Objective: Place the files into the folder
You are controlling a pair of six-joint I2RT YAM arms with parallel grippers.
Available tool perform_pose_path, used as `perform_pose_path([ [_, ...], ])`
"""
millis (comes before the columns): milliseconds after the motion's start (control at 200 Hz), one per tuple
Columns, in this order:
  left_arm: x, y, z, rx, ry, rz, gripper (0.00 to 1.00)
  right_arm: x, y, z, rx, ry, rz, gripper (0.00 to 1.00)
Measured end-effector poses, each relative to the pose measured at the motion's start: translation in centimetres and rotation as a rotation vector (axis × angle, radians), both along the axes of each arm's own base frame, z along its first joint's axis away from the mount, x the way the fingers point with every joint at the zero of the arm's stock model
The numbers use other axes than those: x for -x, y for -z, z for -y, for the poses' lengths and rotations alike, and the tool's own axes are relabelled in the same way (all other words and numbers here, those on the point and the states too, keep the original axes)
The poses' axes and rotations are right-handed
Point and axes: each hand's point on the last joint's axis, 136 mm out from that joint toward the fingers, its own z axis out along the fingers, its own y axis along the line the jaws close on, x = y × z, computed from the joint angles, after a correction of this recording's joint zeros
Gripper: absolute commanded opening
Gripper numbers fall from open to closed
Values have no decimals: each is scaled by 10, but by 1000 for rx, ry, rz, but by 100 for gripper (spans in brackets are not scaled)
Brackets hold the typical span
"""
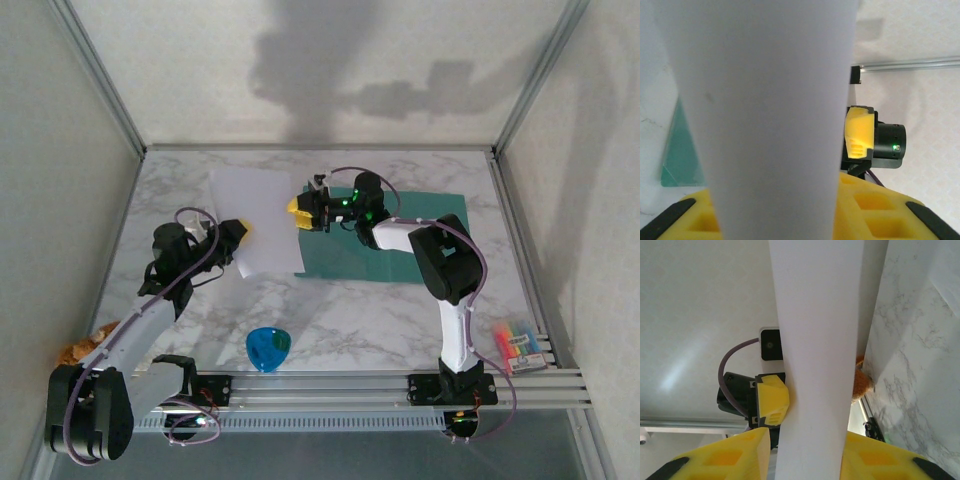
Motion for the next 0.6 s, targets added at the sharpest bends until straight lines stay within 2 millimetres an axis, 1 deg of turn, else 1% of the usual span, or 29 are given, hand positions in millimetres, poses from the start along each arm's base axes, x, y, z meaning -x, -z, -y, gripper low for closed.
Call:
perform_pose_path([
  [190,0,-5,2,4,10,24,33,2,-5,-1,-14,-4,21,37],
  [325,0,-11,4,13,15,45,33,2,0,-1,2,-3,21,45],
  [466,5,-24,7,24,27,85,32,2,4,-1,17,-3,15,53],
  [601,7,-31,10,39,33,100,32,2,4,-1,17,-3,19,54],
])
